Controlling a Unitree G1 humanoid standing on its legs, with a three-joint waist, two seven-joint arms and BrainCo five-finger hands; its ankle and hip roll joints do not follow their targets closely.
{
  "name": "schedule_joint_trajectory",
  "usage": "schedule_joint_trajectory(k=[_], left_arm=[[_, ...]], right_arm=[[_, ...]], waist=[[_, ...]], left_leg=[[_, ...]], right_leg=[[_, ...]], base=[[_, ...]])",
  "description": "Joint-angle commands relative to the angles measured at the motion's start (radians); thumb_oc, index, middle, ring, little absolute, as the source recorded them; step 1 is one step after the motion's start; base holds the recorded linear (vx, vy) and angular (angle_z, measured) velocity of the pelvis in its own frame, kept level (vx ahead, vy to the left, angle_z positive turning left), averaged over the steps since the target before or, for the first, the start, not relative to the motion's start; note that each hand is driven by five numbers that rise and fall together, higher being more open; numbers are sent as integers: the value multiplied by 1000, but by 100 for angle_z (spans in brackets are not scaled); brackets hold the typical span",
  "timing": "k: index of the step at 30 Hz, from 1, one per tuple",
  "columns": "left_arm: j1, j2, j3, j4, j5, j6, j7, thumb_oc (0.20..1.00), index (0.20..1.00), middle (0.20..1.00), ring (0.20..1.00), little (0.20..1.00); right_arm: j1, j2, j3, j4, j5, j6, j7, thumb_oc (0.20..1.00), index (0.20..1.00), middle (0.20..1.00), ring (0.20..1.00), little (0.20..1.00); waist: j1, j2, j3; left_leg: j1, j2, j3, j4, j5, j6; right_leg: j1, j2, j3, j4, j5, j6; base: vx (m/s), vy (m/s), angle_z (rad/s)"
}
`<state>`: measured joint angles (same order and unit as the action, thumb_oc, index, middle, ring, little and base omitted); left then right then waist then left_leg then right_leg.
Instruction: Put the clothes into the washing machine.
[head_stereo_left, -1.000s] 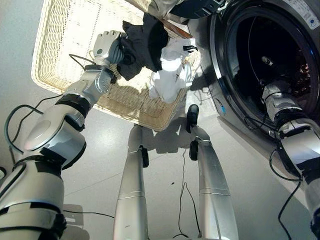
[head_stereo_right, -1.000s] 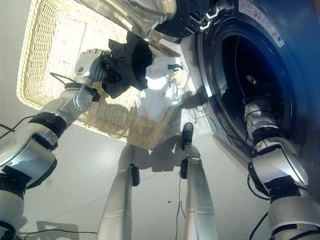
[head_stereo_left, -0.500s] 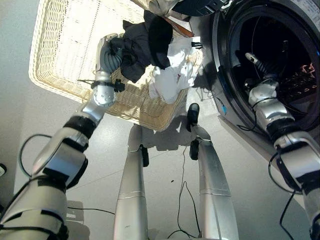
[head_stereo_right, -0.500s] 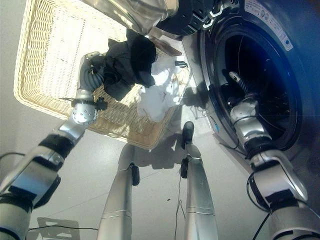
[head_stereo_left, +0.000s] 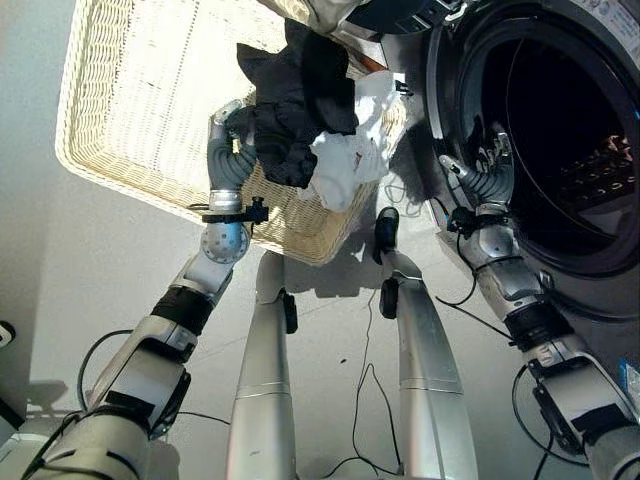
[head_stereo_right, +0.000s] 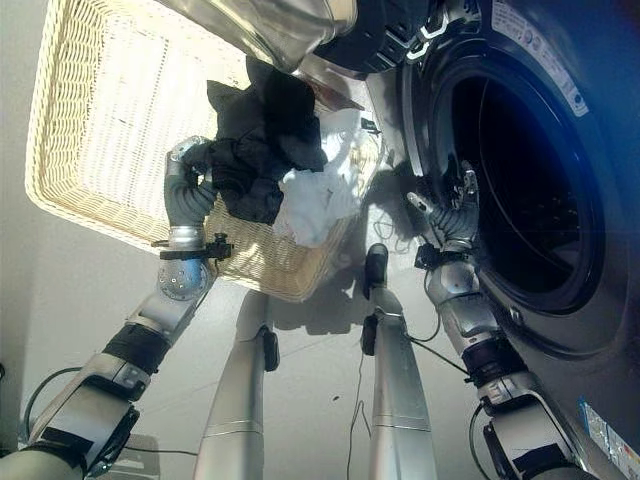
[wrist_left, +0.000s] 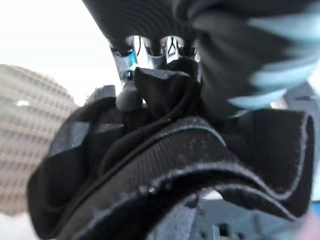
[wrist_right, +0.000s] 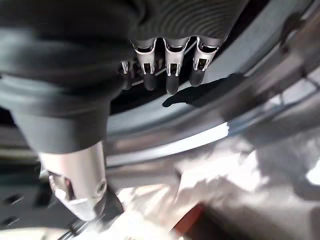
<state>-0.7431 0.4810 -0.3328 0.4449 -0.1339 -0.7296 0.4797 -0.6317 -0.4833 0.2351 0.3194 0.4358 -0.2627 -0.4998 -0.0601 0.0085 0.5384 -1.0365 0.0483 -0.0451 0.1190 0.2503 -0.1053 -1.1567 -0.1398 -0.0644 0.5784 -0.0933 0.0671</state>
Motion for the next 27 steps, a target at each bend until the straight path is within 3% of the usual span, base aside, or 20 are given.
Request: schedule_joint_trajectory(k=[1,7,10,12,20,27], left_arm=[[6,-42,35,-164,-14,-119,-96,200,200,200,200,200],[48,-61,46,-276,-25,-118,-191,200,200,200,200,200],[68,-58,42,-345,-13,-107,-251,200,200,200,200,200],[70,-52,37,-368,-6,-101,-269,200,200,200,200,200],[74,-36,29,-444,20,-95,-279,200,200,200,200,200],[66,-24,13,-460,81,-58,-245,200,200,200,200,200]], right_arm=[[74,13,-43,-142,15,-65,81,1000,1000,1000,1000,1000],[109,33,-23,-242,83,-29,283,1000,1000,1000,1000,1000],[127,42,0,-299,242,16,458,1000,1000,1000,1000,1000],[128,38,11,-315,293,34,513,1000,1000,1000,1000,1000],[113,34,57,-382,522,147,673,1000,1000,1000,1000,1000],[94,36,69,-406,614,162,746,1000,1000,1000,1000,1000]], waist=[[33,-14,-18],[40,-11,-18],[45,-12,-18],[47,-12,-18],[63,-6,-18],[72,-2,-18]], left_leg=[[39,-83,19,119,-159,31],[44,-89,14,116,-151,35],[49,-91,9,114,-145,36],[51,-93,8,114,-143,36],[54,-101,-2,118,-136,38],[49,-106,-10,123,-132,39]], right_leg=[[97,92,-42,-243,192,67],[101,88,-47,-240,194,66],[105,82,-54,-240,197,67],[109,80,-56,-242,198,67],[115,72,-68,-244,197,64],[114,66,-75,-239,198,65]], base=[[-6,-11,5],[-2,-11,3],[0,0,0],[0,0,0],[0,0,0],[5,-16,6]])
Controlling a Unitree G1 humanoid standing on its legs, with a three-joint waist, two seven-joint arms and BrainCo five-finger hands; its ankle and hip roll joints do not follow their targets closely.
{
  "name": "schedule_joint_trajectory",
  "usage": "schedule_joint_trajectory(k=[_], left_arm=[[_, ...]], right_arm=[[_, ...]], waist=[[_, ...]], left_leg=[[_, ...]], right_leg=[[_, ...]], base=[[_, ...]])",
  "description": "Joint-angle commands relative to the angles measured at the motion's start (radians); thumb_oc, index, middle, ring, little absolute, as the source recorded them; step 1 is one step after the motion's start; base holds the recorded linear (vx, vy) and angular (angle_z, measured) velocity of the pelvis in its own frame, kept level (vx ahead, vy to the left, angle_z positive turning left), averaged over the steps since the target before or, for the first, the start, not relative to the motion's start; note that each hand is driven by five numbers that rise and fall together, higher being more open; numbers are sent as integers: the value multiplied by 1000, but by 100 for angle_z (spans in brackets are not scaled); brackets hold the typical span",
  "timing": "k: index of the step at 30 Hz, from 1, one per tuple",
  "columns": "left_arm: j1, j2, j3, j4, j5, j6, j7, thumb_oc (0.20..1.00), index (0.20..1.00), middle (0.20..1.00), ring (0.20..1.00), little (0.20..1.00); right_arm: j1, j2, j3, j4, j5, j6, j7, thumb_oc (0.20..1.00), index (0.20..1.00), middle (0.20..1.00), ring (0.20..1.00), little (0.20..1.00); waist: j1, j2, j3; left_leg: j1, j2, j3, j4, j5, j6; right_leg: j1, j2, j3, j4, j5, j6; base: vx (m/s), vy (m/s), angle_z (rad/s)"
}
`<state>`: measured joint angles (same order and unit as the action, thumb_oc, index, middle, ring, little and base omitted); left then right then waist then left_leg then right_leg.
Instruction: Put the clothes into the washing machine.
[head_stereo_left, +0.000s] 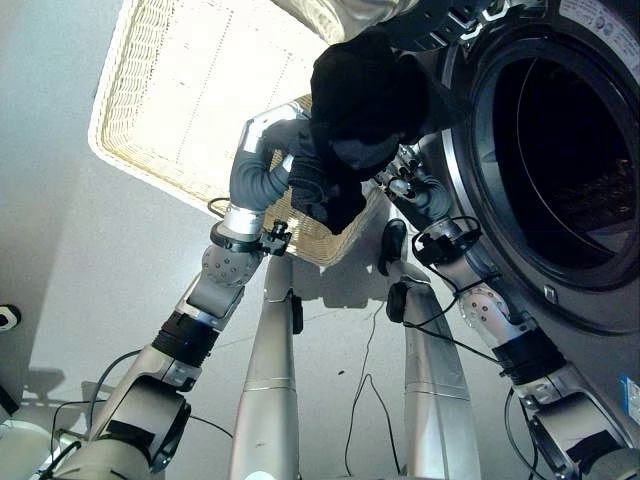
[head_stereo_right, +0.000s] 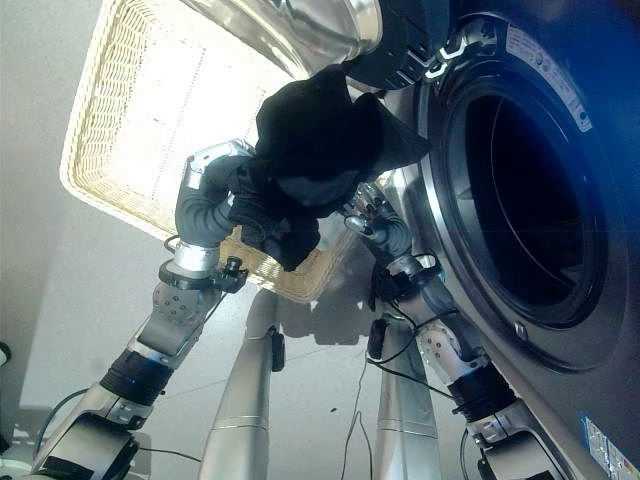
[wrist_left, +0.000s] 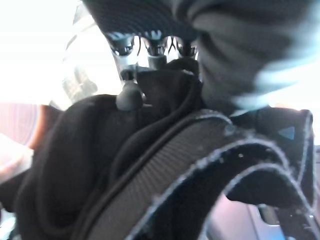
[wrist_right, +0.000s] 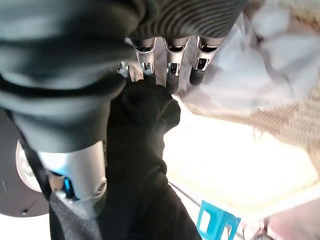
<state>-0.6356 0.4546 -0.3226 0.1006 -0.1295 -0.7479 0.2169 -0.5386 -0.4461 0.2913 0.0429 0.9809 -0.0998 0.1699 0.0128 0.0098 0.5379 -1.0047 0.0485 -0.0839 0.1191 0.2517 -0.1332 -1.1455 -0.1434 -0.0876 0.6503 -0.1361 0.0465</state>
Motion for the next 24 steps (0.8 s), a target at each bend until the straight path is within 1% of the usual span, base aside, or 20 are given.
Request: schedule_joint_trajectory(k=[1,2,5,7,11,12,13,15,16,18,20,24], left_arm=[[-42,3,2,-116,81,-39,22,200,200,200,200,200],[-48,18,-2,-115,98,-27,36,200,200,200,200,200],[-53,38,-9,-108,136,-12,57,200,200,200,200,200],[-59,50,-14,-105,189,6,75,200,200,200,200,200],[-75,90,-29,-91,258,24,98,200,200,200,200,200],[-76,90,-30,-91,258,24,98,200,200,200,200,200],[-86,113,-39,-87,321,43,104,200,200,200,200,200],[-96,128,-50,-83,350,54,94,200,200,200,200,200],[-106,138,-60,-82,396,66,88,200,200,200,200,200],[-113,151,-73,-82,419,73,90,200,200,200,200,200],[-120,160,-85,-92,446,86,70,200,200,200,200,200],[-131,177,-101,-98,458,87,38,200,200,200,200,200]], right_arm=[[0,-2,13,-130,72,1,79,1000,1000,1000,1000,1000],[-4,-4,12,-155,138,30,127,1000,1000,1000,1000,1000],[-5,-7,9,-176,220,54,190,1000,1000,1000,1000,1000],[-5,-2,8,-192,285,72,229,1000,1000,1000,1000,1000],[-5,-2,-1,-208,389,104,309,1000,1000,1000,1000,1000],[-5,-2,-1,-208,389,104,309,1000,1000,1000,1000,1000],[-2,-2,-5,-215,434,112,343,1000,1000,1000,1000,1000],[-2,-5,-4,-226,461,115,347,1000,1000,1000,1000,1000],[-4,-10,-6,-233,489,119,340,1000,1000,1000,1000,1000],[-2,-12,-5,-234,502,122,343,1000,1000,1000,1000,1000],[2,-16,-3,-240,503,120,338,1000,1000,1000,1000,1000],[7,-22,-1,-243,512,120,331,1000,1000,1000,1000,1000]], waist=[[-1,-4,-18],[-1,-6,-18],[0,-7,-18],[-1,-9,-18],[1,-10,-18],[1,-10,-18],[1,-9,-18],[-1,-8,-18],[-3,-8,-18],[-4,-7,-18],[-6,-6,-18],[-7,-4,-18]], left_leg=[[17,-106,28,124,-133,67],[15,-106,27,128,-133,66],[17,-107,26,130,-133,66],[17,-107,25,133,-135,66],[17,-108,24,136,-138,67],[16,-108,24,136,-138,67],[16,-110,24,140,-139,66],[16,-110,26,141,-139,67],[15,-111,26,143,-140,67],[14,-111,27,144,-140,67],[13,-110,30,144,-140,67],[13,-108,34,144,-139,67]], right_leg=[[103,70,-52,-310,241,86],[101,68,-55,-310,242,86],[104,69,-56,-309,243,87],[105,68,-58,-310,244,88],[104,64,-62,-310,248,90],[104,64,-62,-310,248,90],[105,63,-65,-310,249,90],[104,62,-67,-310,251,91],[103,62,-67,-312,252,90],[101,61,-67,-313,254,91],[100,62,-67,-311,253,91],[99,60,-67,-311,255,92]], base=[[7,-24,7],[5,-22,6],[2,-9,1],[0,0,0],[0,0,0],[0,0,0],[0,0,0],[0,0,0],[0,0,0],[0,0,0],[0,0,0],[0,0,0]])
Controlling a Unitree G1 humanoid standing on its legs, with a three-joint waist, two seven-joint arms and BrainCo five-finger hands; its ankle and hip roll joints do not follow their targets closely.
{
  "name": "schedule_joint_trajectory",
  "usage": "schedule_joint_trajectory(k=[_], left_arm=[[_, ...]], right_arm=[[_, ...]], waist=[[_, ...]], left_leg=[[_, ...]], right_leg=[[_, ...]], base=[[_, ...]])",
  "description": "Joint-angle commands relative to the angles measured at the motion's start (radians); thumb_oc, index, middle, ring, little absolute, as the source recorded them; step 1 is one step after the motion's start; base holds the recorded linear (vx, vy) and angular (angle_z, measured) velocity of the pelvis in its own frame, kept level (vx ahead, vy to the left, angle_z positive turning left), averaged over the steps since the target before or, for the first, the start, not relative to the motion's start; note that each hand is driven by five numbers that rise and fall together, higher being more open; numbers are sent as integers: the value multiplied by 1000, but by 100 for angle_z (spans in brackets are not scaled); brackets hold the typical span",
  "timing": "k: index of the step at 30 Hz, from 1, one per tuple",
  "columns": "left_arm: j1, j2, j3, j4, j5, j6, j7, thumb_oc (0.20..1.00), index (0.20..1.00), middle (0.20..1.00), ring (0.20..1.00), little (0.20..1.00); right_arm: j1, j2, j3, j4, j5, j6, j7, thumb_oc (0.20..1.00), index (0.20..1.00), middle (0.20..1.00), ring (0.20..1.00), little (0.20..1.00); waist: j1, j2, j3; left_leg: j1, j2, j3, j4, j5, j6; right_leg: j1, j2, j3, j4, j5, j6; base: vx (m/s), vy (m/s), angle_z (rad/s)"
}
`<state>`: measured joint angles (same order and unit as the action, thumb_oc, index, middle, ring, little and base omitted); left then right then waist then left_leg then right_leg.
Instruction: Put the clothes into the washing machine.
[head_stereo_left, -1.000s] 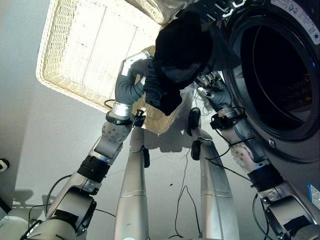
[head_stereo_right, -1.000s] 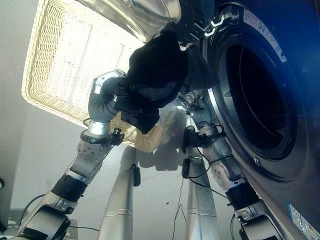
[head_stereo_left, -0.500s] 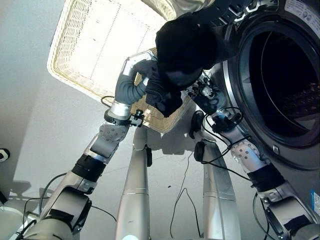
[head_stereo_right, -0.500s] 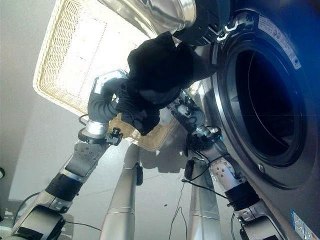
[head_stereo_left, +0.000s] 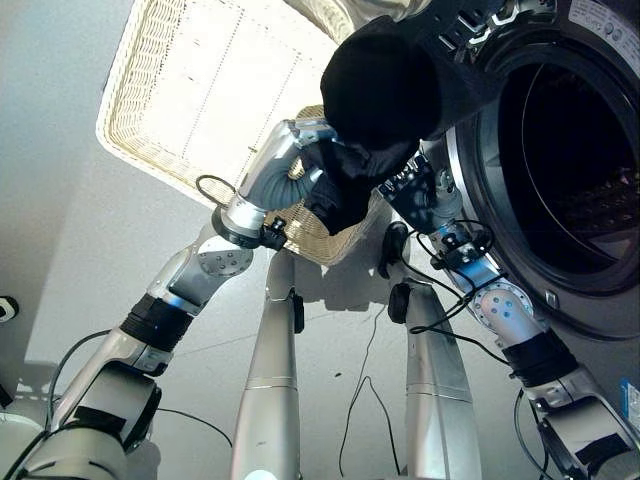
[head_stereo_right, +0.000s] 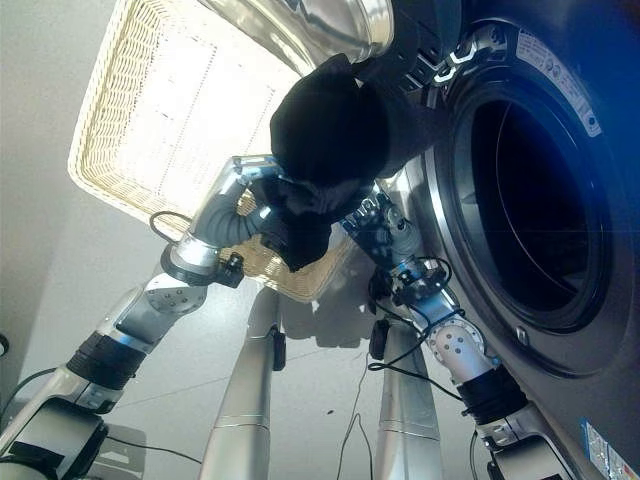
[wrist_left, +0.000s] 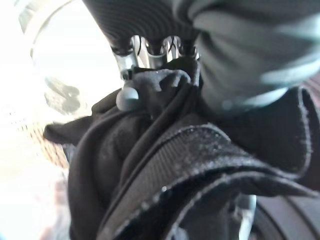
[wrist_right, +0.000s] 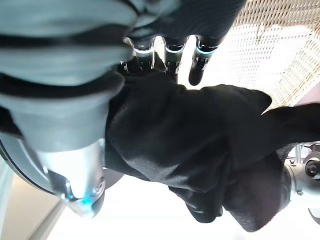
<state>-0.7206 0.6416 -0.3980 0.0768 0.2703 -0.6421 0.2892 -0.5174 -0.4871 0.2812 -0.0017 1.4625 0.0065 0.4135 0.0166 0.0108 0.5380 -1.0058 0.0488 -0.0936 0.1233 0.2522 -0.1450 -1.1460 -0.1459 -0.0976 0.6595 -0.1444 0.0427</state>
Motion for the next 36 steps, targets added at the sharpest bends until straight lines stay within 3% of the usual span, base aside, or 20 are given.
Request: schedule_joint_trajectory(k=[1,5,6,7,8,9,24,27,28,29,31,34,36], left_arm=[[-52,-1,-38,-78,60,-15,-49,200,200,200,200,200],[-69,13,-66,-87,55,-17,-93,200,200,200,200,200],[-73,11,-76,-96,62,-18,-96,200,200,200,200,200],[-73,10,-77,-97,64,-18,-96,200,200,200,200,200],[-77,15,-84,-101,55,-24,-99,200,200,200,200,200],[-83,15,-89,-104,48,-28,-99,200,200,200,200,200],[-120,-10,-125,-125,38,-21,-151,200,200,200,200,200],[-110,-16,-116,-127,39,14,-114,200,200,200,200,200],[-103,-16,-111,-126,38,25,-83,711,711,711,711,711],[-101,-16,-108,-122,34,29,-71,1000,1000,1000,1000,1000],[-96,-17,-102,-115,20,43,-41,1000,1000,1000,1000,1000],[-25,-48,-40,-97,-71,41,150,1000,1000,1000,1000,1000],[25,-90,12,-68,-120,-10,282,1000,1000,1000,1000,1000]], right_arm=[[-12,14,10,-195,38,12,87,1000,1000,1000,1000,1000],[-13,-1,16,-193,36,8,72,1000,1000,1000,1000,1000],[-13,-2,24,-197,32,5,56,765,765,765,765,765],[-13,-2,25,-197,30,4,52,693,693,693,693,693],[-13,-5,26,-192,29,5,45,473,473,473,473,473],[-15,-6,29,-193,29,2,34,200,200,200,200,200],[-34,0,36,-178,17,-23,-9,200,200,200,200,200],[-32,4,32,-180,22,-36,-7,200,200,200,200,200],[-31,5,31,-179,26,-41,-6,200,200,200,200,200],[-31,6,29,-180,27,-44,-6,200,200,200,200,200],[-30,8,27,-181,28,-52,-7,200,200,200,200,200],[-15,28,10,-174,28,-90,8,200,200,200,200,200],[-11,58,-3,-166,15,-106,8,200,200,200,200,200]], waist=[[-12,-5,-18],[-17,-5,-18],[-18,-5,-18],[-18,-5,-18],[-19,-4,-18],[-20,-4,-18],[-26,-11,-18],[-25,-11,-18],[-24,-10,-18],[-24,-10,-18],[-23,-9,-18],[-15,-6,-18],[-7,-7,-18]], left_leg=[[11,-108,45,142,-139,78],[12,-108,48,141,-138,79],[10,-109,49,140,-136,80],[10,-109,50,140,-136,80],[11,-107,51,140,-135,80],[11,-107,53,139,-134,81],[0,-112,49,146,-134,81],[1,-113,48,148,-134,79],[0,-112,48,148,-134,80],[0,-112,48,148,-133,80],[1,-111,49,147,-133,80],[-1,-116,40,149,-132,82],[-2,-116,37,153,-134,83]], right_leg=[[97,63,-57,-321,265,95],[95,64,-54,-323,270,96],[94,66,-53,-324,271,96],[94,67,-53,-324,271,96],[93,67,-52,-323,272,96],[93,68,-51,-324,272,95],[84,73,-44,-320,276,95],[86,73,-43,-321,276,95],[86,73,-42,-321,276,95],[86,73,-42,-321,275,95],[86,72,-42,-321,275,96],[87,72,-41,-323,275,95],[87,69,-43,-314,270,95]], base=[[0,0,0],[0,0,0],[0,0,0],[0,0,0],[0,0,0],[0,0,0],[0,0,0],[0,0,0],[0,0,0],[0,0,0],[0,0,0],[0,0,0],[-2,-16,0]])
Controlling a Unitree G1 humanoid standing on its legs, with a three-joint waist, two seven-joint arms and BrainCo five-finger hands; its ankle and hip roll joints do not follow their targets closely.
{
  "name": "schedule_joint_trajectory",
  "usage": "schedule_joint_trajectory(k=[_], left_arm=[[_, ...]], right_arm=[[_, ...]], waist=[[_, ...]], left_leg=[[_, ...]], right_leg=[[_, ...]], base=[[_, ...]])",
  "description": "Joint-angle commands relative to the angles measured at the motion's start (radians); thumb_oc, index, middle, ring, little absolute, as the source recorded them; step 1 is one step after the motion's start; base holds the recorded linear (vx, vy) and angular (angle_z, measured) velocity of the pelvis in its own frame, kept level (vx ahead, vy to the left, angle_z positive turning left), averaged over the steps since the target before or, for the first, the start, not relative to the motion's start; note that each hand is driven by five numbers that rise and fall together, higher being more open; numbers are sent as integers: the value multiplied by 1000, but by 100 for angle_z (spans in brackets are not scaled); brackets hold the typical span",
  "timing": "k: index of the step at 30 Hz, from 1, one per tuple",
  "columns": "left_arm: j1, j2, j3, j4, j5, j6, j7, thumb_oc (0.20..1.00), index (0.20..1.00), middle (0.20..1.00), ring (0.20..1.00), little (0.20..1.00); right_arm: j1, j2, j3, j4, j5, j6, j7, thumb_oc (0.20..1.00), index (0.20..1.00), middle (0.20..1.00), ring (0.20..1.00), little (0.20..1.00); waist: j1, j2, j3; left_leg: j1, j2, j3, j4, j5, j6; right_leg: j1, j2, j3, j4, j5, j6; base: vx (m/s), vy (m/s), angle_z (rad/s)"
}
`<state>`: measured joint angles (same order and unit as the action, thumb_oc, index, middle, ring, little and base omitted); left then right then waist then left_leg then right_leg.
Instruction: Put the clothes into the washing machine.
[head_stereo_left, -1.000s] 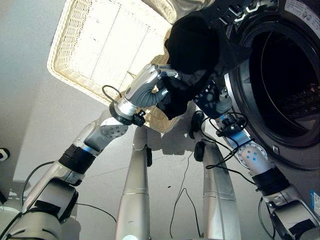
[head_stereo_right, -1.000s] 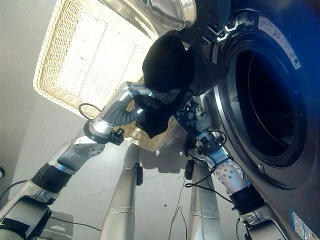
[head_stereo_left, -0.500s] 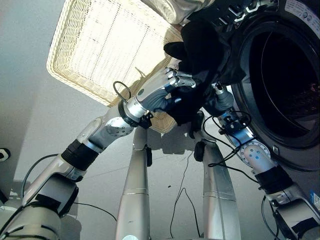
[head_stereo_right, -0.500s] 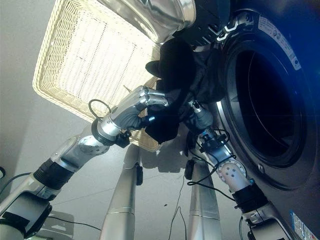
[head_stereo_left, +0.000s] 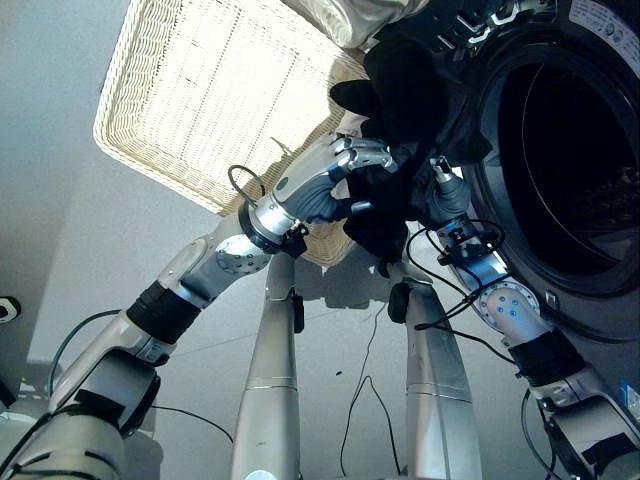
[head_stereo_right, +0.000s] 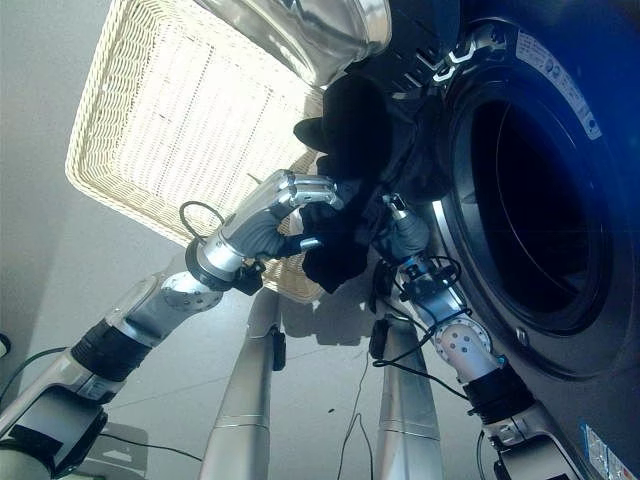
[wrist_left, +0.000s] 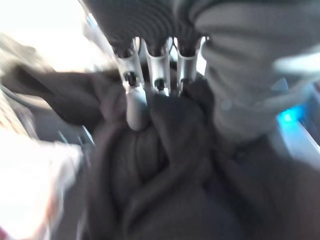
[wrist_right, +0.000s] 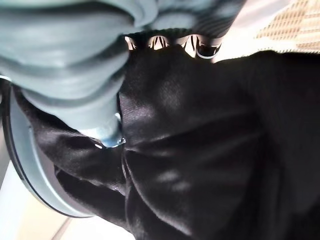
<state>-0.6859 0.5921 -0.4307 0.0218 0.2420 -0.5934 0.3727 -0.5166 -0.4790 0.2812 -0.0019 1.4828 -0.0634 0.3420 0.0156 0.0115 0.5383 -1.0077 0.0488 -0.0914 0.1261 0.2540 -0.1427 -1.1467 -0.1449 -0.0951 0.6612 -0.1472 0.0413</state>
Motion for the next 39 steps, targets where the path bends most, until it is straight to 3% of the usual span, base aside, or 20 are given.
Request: schedule_joint_trajectory(k=[1,2,4,11,20,26,29,35,36,37,39], left_arm=[[10,-58,64,-9,-101,-81,264,1000,1000,1000,1000,1000],[38,-96,96,3,-120,-117,301,1000,1000,1000,1000,1000],[55,-117,111,4,-131,-129,342,1000,1000,1000,1000,1000],[101,-204,171,-6,-212,-138,405,1000,1000,1000,1000,1000],[54,-206,195,133,-253,-114,463,1000,1000,1000,1000,1000],[-30,-165,178,353,-217,-26,554,1000,1000,1000,1000,1000],[-74,-150,172,452,-289,-24,544,1000,1000,1000,1000,1000],[-154,-74,141,660,-432,-56,506,1000,1000,1000,1000,1000],[-159,-62,130,681,-446,-66,507,1000,1000,1000,1000,1000],[-160,-61,127,685,-448,-69,507,1000,1000,1000,1000,1000],[-146,-45,120,687,-444,-79,514,1000,1000,1000,1000,1000]], right_arm=[[-10,59,-4,-164,-10,-45,77,200,200,200,200,200],[-13,81,-11,-158,-21,-53,70,200,200,200,200,200],[-16,94,-13,-155,-30,-59,62,200,200,200,200,200],[-33,141,-36,-156,-68,-45,-14,200,200,200,200,200],[-64,108,-66,26,12,-39,-86,200,200,200,200,200],[-104,52,-93,262,122,-71,-90,200,200,200,200,200],[-141,17,-99,385,159,-82,-111,200,200,200,200,200],[-280,-147,-246,833,248,-250,-310,200,200,200,200,200],[-341,-217,-290,918,273,-322,-375,200,200,200,200,200],[-352,-229,-294,930,277,-353,-387,200,200,200,200,200],[-378,-272,-323,907,262,-489,-456,200,200,200,200,200]], waist=[[-4,-8,-18],[2,-8,-18],[5,-8,-18],[13,-11,-18],[9,-5,-18],[-5,-2,-18],[-10,-2,-18],[-19,-4,-18],[-18,-8,-18],[-17,-8,-18],[-17,-14,-18]], left_leg=[[-1,-116,32,151,-136,81],[-3,-118,28,152,-137,80],[-3,-119,25,152,-136,80],[-1,-120,24,149,-131,78],[6,-114,35,154,-128,68],[10,-103,50,156,-129,58],[9,-94,61,155,-128,52],[13,-69,80,160,-142,38],[10,-64,78,164,-151,38],[8,-62,77,165,-153,38],[4,-57,73,168,-161,39]], right_leg=[[87,67,-46,-315,271,95],[86,66,-49,-312,269,95],[87,65,-50,-310,267,95],[91,68,-55,-309,268,93],[98,70,-52,-305,267,93],[100,77,-44,-302,265,93],[96,80,-40,-301,266,92],[100,96,-24,-301,260,88],[100,99,-21,-304,260,89],[99,99,-21,-304,260,89],[98,102,-22,-301,258,90]], base=[[-5,-46,2],[-5,-36,2],[-3,-18,1],[-1,-8,1],[0,15,1],[-3,41,-1],[-5,62,-2],[9,41,-7],[16,-18,-4],[12,-32,-4],[0,-30,-6]])
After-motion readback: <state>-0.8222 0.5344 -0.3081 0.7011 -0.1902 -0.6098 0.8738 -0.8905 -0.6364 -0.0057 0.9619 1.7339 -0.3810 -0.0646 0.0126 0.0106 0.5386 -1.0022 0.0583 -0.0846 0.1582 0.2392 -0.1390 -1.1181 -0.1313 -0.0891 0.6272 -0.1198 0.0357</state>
